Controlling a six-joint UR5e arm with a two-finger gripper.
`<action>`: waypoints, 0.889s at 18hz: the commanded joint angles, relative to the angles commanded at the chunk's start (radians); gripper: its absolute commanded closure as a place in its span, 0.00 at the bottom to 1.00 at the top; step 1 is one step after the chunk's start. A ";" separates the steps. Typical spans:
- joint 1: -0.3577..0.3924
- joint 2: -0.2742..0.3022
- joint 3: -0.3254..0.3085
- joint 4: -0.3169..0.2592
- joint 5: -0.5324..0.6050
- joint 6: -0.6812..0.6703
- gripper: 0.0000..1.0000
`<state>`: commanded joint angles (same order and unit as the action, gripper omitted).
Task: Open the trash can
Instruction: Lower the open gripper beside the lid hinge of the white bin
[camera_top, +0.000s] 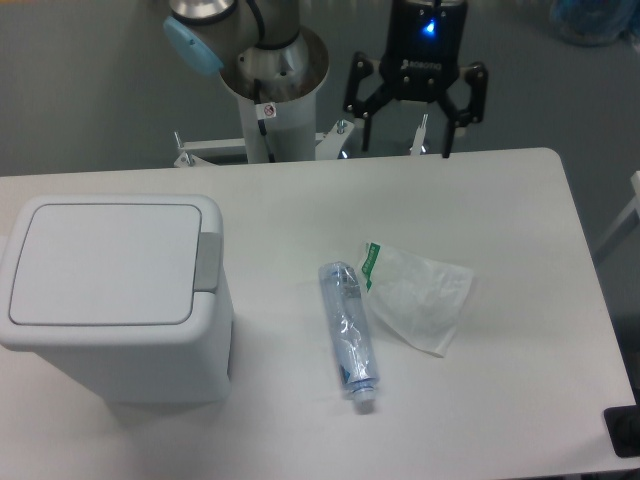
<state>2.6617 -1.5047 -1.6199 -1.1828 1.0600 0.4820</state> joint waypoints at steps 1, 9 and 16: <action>-0.017 -0.014 0.002 0.012 -0.002 -0.023 0.00; -0.163 -0.121 0.011 0.175 0.005 -0.166 0.00; -0.209 -0.155 0.015 0.178 0.006 -0.177 0.00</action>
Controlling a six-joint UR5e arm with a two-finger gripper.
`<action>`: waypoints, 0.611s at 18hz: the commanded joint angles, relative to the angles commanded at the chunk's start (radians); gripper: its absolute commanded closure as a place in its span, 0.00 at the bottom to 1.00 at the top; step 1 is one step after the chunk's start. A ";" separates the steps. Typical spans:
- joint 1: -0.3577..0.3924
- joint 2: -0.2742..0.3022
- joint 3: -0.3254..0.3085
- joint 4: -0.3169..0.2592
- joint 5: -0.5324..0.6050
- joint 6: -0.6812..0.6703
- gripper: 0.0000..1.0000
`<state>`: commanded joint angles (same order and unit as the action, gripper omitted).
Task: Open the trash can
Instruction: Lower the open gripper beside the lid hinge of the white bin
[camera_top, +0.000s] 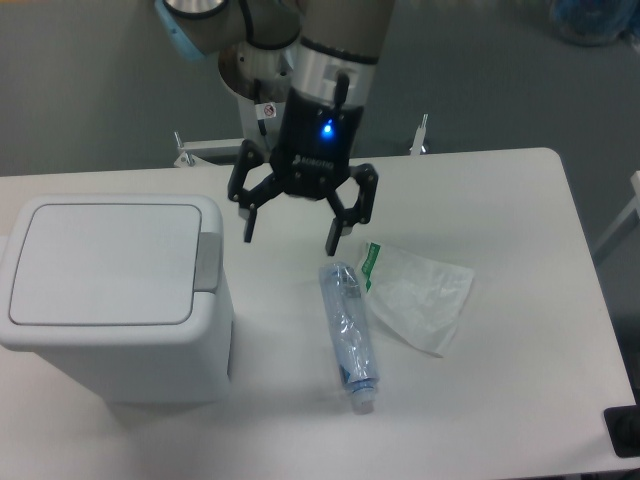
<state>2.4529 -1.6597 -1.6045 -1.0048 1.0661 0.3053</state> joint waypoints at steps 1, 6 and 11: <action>-0.006 -0.005 0.003 0.000 0.000 0.000 0.00; -0.023 -0.018 -0.005 0.000 0.002 0.003 0.00; -0.029 -0.018 -0.011 0.002 0.002 0.005 0.00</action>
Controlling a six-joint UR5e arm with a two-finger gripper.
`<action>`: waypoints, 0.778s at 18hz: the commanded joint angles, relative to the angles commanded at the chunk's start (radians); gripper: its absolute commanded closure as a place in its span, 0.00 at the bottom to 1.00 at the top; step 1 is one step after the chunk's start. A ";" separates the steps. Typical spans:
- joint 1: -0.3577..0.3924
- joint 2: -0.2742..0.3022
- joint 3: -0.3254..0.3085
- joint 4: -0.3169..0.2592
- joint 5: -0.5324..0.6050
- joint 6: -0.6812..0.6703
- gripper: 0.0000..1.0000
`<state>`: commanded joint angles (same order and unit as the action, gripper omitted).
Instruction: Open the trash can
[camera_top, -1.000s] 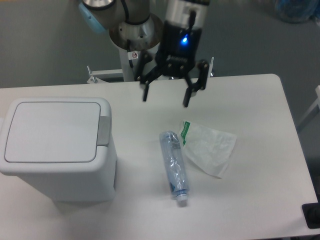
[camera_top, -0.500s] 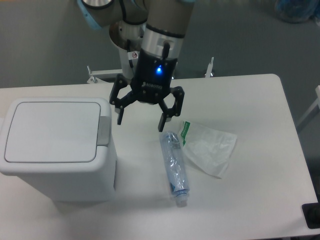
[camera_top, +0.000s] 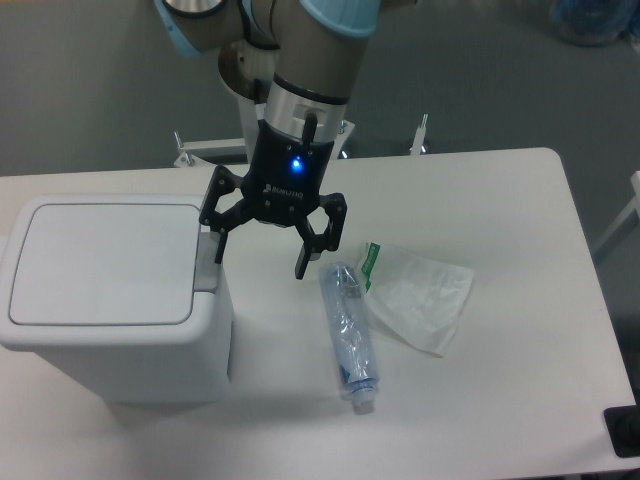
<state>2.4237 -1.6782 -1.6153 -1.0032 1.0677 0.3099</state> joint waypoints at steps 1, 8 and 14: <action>0.000 0.000 0.000 0.000 0.000 0.000 0.00; -0.008 -0.012 -0.003 0.005 0.002 0.005 0.00; -0.009 -0.017 -0.005 0.006 0.002 0.006 0.00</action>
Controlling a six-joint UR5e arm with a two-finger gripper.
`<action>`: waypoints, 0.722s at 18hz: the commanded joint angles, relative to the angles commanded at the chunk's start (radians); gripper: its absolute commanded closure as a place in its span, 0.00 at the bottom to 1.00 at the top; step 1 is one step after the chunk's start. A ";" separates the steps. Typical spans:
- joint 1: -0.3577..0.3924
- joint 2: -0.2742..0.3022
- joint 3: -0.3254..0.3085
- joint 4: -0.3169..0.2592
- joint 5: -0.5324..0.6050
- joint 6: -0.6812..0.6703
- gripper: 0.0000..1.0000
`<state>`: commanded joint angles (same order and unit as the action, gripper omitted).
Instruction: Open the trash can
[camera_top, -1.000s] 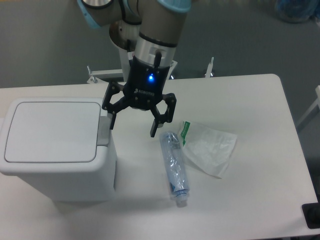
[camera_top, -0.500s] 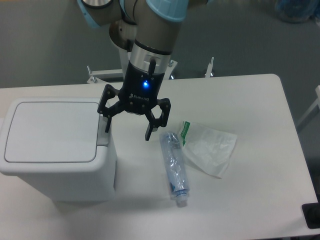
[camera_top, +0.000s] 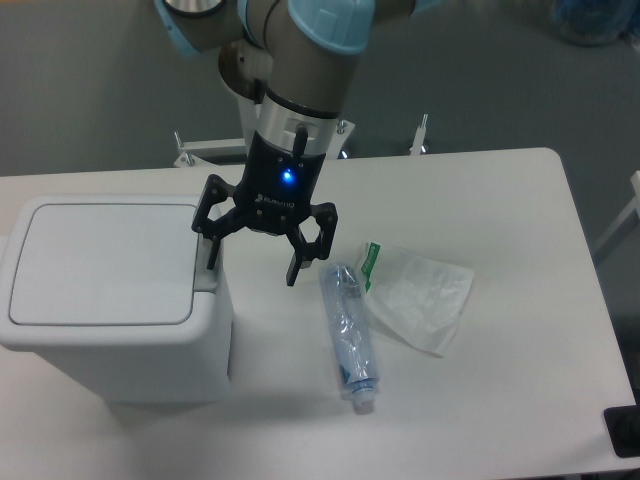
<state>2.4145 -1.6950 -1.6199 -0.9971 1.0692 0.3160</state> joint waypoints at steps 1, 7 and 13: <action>0.000 -0.002 0.000 0.000 0.000 0.000 0.00; -0.006 -0.008 0.000 0.002 0.008 0.002 0.00; -0.011 -0.009 -0.006 0.002 0.012 0.003 0.00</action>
<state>2.4037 -1.7043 -1.6260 -0.9956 1.0815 0.3191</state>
